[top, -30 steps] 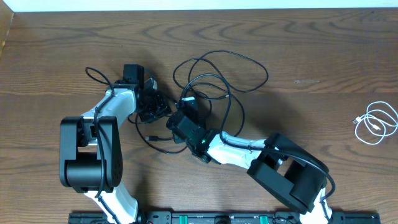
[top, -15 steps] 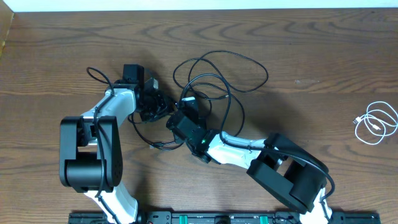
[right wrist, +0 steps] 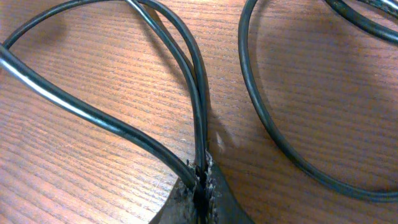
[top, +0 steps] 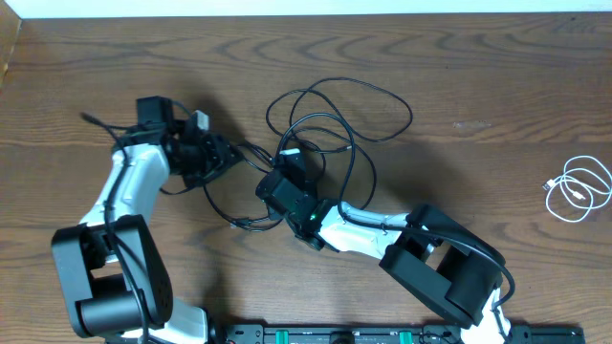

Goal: Untangle cables

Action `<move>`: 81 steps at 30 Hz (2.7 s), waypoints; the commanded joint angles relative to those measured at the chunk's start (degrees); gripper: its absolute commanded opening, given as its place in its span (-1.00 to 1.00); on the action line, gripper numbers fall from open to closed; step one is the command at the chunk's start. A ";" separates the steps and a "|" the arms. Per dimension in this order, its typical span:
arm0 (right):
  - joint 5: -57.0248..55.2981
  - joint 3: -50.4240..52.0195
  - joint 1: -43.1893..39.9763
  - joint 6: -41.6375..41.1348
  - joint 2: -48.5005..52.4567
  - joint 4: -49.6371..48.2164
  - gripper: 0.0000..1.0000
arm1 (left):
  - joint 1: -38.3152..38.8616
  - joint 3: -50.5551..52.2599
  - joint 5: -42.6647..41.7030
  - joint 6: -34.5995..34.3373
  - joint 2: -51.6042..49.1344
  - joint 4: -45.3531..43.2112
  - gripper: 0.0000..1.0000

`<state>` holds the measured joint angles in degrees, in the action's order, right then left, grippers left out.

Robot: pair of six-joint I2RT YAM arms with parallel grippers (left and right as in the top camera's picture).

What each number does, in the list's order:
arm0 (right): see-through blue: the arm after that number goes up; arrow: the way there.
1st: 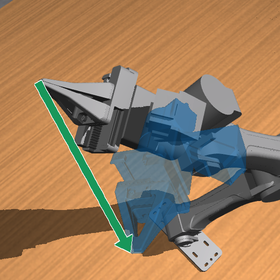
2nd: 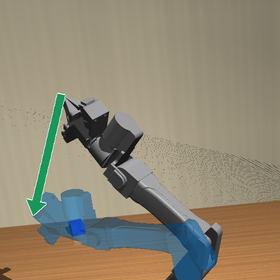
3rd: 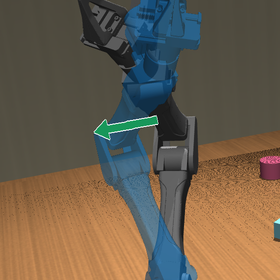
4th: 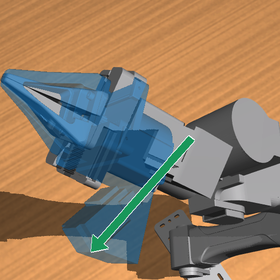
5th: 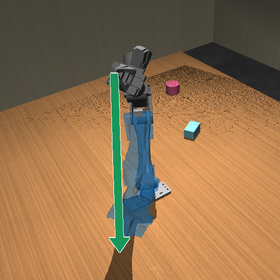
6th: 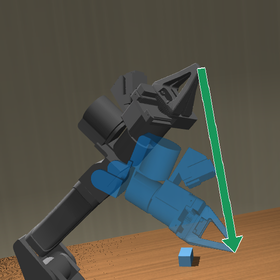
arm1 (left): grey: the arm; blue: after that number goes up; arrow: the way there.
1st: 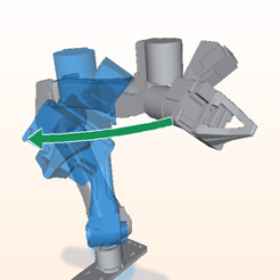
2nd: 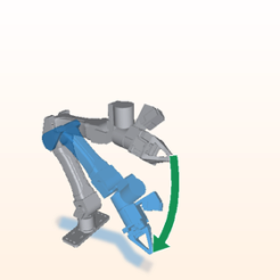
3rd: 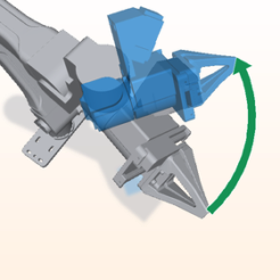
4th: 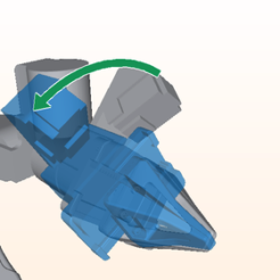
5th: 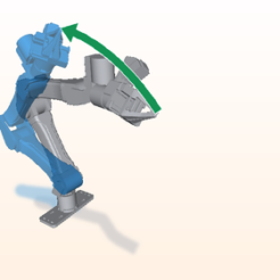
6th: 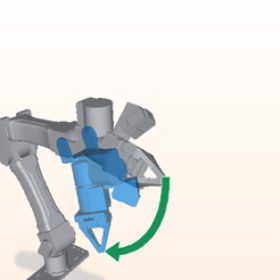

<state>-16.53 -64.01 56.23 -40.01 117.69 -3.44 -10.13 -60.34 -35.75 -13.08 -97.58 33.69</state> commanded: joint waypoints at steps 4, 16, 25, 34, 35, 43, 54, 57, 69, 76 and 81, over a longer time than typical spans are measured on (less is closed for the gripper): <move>0.15 1.81 -0.52 0.50 3.19 1.57 -0.98 | -2.40 0.52 3.04 1.01 0.07 0.28 0.23; 3.23 1.81 -0.55 8.96 -0.90 1.49 -0.98 | -2.40 0.55 22.03 -12.07 -0.20 1.07 0.26; 9.14 1.81 -0.96 15.52 -17.42 5.35 -0.98 | -2.40 0.55 24.46 -14.10 -0.20 1.86 0.33; -1.07 1.81 -7.69 19.54 -30.10 20.52 -0.98 | -2.38 0.55 24.41 -15.32 -0.20 2.08 0.34; -1.90 1.81 -9.68 19.52 -31.41 22.60 -0.99 | -2.38 0.55 24.41 -15.32 -0.20 2.08 0.34; 1.05 1.81 -25.75 19.50 -36.50 32.74 -0.98 | -2.38 0.55 24.41 -15.32 -0.20 2.12 0.34; 1.05 1.88 -51.56 19.50 -35.93 46.21 -0.98 | -2.32 0.55 24.20 -15.34 -0.20 2.29 0.34; 1.05 1.90 -57.72 18.97 -35.93 47.04 -0.98 | -2.32 0.55 22.84 -15.32 -0.20 2.27 0.34; 2.38 1.90 -73.57 8.11 -35.93 46.75 0.88 | -2.29 0.55 22.25 -15.32 -0.20 2.27 0.34; 9.84 1.90 -74.12 8.11 -35.91 46.56 0.98 | -2.29 0.55 22.27 -15.32 -0.20 2.27 0.34; 17.00 1.97 -73.20 8.37 -35.89 46.64 0.98 | -2.27 0.55 21.62 -15.32 -0.20 2.29 0.34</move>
<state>-5.45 -62.06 -17.65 -31.03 82.11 43.20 -12.32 -60.31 -13.43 -28.32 -97.62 35.77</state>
